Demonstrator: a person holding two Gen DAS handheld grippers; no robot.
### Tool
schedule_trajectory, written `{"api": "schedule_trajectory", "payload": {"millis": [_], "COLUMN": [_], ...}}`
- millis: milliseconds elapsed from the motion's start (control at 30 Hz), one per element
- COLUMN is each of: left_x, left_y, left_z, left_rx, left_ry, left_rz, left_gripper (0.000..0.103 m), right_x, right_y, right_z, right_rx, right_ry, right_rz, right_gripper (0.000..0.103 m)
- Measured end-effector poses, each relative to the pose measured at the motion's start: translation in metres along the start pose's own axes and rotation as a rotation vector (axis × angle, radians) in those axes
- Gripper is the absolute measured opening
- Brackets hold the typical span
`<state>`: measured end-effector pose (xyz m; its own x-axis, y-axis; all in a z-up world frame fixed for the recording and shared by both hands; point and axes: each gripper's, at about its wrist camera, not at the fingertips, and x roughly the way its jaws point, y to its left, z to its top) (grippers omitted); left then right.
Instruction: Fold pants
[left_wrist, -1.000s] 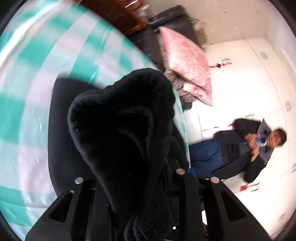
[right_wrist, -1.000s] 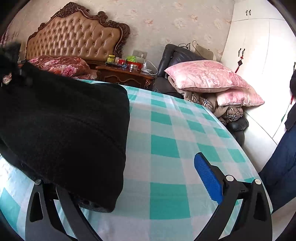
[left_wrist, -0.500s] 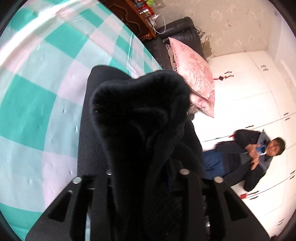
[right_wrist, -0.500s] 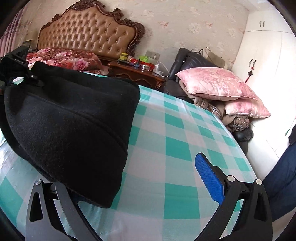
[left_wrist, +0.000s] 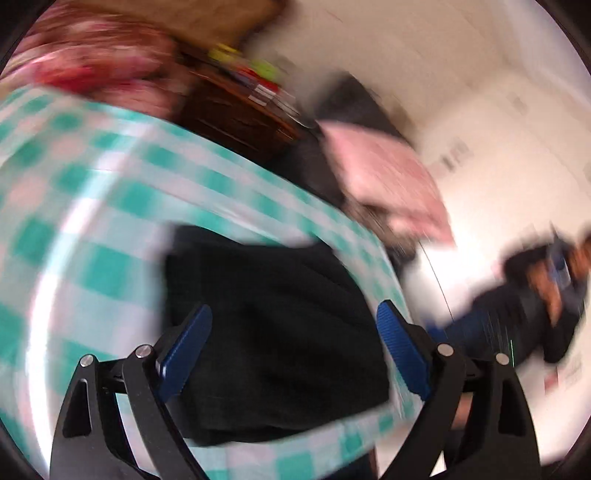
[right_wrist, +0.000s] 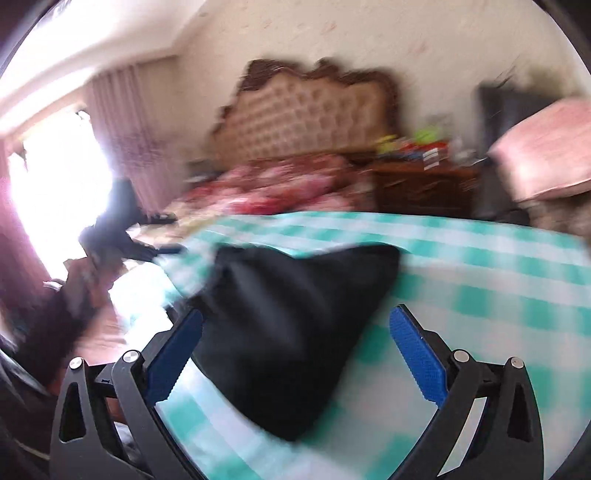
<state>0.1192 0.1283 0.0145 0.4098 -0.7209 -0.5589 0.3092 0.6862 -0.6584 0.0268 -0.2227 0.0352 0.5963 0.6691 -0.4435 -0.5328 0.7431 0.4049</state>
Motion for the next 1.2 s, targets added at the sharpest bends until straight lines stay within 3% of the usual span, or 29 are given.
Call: {"api": "schedule_trajectory", "payload": {"millis": [33,67,167,267,333,367,433,500,600,667,833,867,900,933,967,1000,1033,1133,1200], "left_x": [0.012,0.033,0.06,0.053,0.049,0.052,0.051,0.05,0.047,0.042,0.039,0.037,0.037,0.036,0.034,0.032,0.026,0.013,0.021], "left_y": [-0.008,-0.009,0.003,0.0,0.006,0.008,0.011,0.016,0.034,0.039,0.019,0.009,0.001,-0.007,-0.016,-0.025,-0.037,-0.042,-0.027], "left_z": [-0.004,-0.011,-0.027,-0.035,-0.042,-0.043,-0.051,-0.052,-0.049,-0.052,-0.057,-0.059,-0.058,-0.057,-0.055,-0.052,-0.044,-0.01,0.02], "left_rx": [0.012,0.013,0.019,0.052,0.061,0.076,0.11,0.104,0.043,0.03,0.101,0.135,0.166,0.188,0.211,0.24,0.281,0.239,0.158], "left_ry": [0.028,0.073,0.13,0.111,0.115,0.118,0.124,0.122,0.114,0.107,0.112,0.13,0.153,0.178,0.201,0.214,0.196,0.103,0.092], "left_rz": [-0.008,0.008,0.078,0.06,0.053,0.062,0.094,0.093,0.062,0.039,0.124,0.153,0.17,0.169,0.171,0.182,0.189,0.123,0.07], "left_gripper": [0.091,0.091,0.086,0.085,0.084,0.083,0.076,0.066,0.047,0.045,0.046,0.049,0.061,0.072,0.095,0.099,0.099,0.101,0.101], "right_x": [0.023,0.041,0.106,0.159,0.201,0.21,0.227,0.227,0.225,0.224,0.227,0.224,0.224,0.219,0.214,0.207,0.195,0.166,0.147], "right_y": [-0.015,-0.025,-0.04,-0.038,-0.053,-0.062,-0.091,-0.112,-0.114,-0.119,-0.117,-0.117,-0.116,-0.113,-0.108,-0.101,-0.089,-0.054,-0.035], "right_z": [0.015,0.026,0.056,0.069,0.062,0.057,0.05,0.048,0.047,0.046,0.046,0.047,0.049,0.051,0.055,0.059,0.066,0.074,0.072], "right_rx": [0.056,0.095,0.118,0.102,0.179,0.21,0.295,0.398,0.379,0.4,0.403,0.419,0.426,0.435,0.434,0.415,0.373,0.273,0.229], "right_ry": [0.064,0.115,0.293,0.445,0.568,0.594,0.608,0.578,0.581,0.58,0.583,0.576,0.568,0.544,0.518,0.48,0.434,0.353,0.316], "right_rz": [0.1,0.139,0.123,0.153,0.094,0.064,-0.073,-0.042,-0.035,-0.033,-0.048,-0.05,-0.051,-0.043,-0.032,-0.033,-0.056,-0.003,0.094], "right_gripper": [0.098,0.098,0.098,0.098,0.096,0.09,0.05,0.044,0.036,0.031,0.033,0.033,0.035,0.046,0.055,0.08,0.089,0.089,0.089]}}
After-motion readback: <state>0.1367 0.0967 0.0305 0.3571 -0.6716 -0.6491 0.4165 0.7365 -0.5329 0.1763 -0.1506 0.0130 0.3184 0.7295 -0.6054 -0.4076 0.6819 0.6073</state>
